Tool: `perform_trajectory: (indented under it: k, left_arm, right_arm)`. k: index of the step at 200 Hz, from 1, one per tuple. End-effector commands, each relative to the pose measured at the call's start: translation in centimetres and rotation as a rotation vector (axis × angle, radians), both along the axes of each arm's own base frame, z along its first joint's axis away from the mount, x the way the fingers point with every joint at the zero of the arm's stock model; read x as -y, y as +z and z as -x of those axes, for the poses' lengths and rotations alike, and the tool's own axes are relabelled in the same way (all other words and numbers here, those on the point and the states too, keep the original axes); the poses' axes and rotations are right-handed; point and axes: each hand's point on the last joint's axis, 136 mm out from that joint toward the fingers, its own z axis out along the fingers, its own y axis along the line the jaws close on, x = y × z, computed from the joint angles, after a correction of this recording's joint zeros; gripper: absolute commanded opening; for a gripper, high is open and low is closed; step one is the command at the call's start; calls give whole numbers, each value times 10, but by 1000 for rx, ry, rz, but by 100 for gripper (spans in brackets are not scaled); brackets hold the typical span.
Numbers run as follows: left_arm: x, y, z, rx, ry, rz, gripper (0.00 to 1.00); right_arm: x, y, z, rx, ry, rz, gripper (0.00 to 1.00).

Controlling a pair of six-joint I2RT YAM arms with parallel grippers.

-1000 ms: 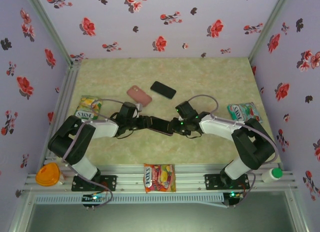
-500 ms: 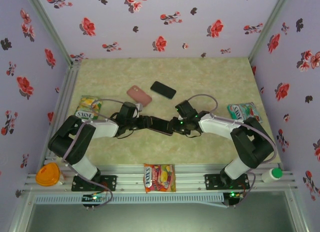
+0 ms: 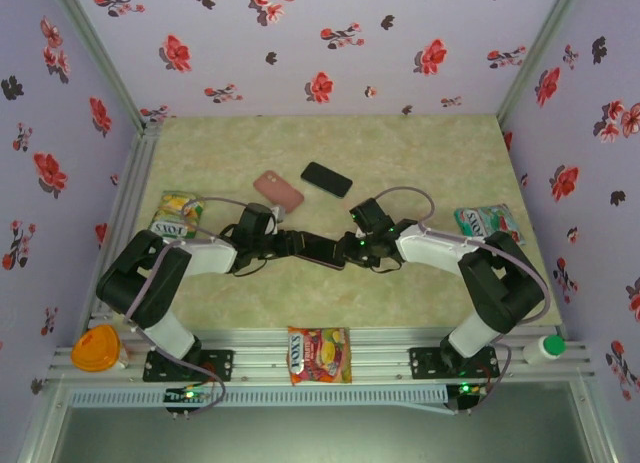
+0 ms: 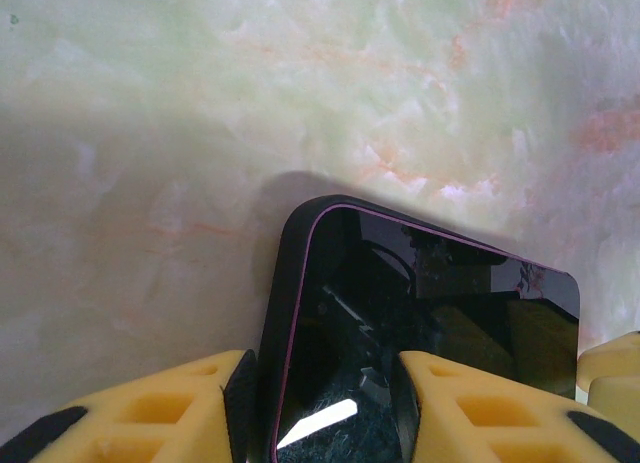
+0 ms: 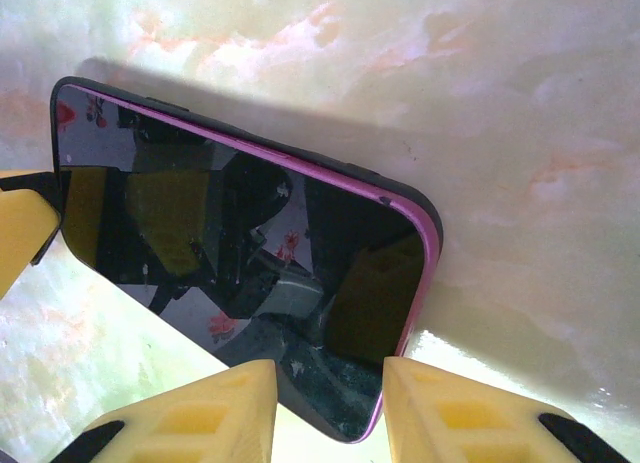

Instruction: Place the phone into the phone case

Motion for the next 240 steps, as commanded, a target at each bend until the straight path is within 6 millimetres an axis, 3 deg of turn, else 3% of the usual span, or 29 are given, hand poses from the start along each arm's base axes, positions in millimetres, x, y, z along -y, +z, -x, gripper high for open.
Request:
perform_trajectory:
  k: [1, 117, 240]
  left_arm:
    - [7, 1, 1, -6, -11, 24, 44]
    - [10, 3, 1, -2, -17, 27, 44]
    - [0, 4, 3, 9, 12, -9, 45]
  right_arm:
    - [-12, 8, -11, 34, 17, -45, 35]
    - [-21, 9, -16, 41, 21, -82, 34]
    - [-3, 26, -11, 81, 23, -14, 41]
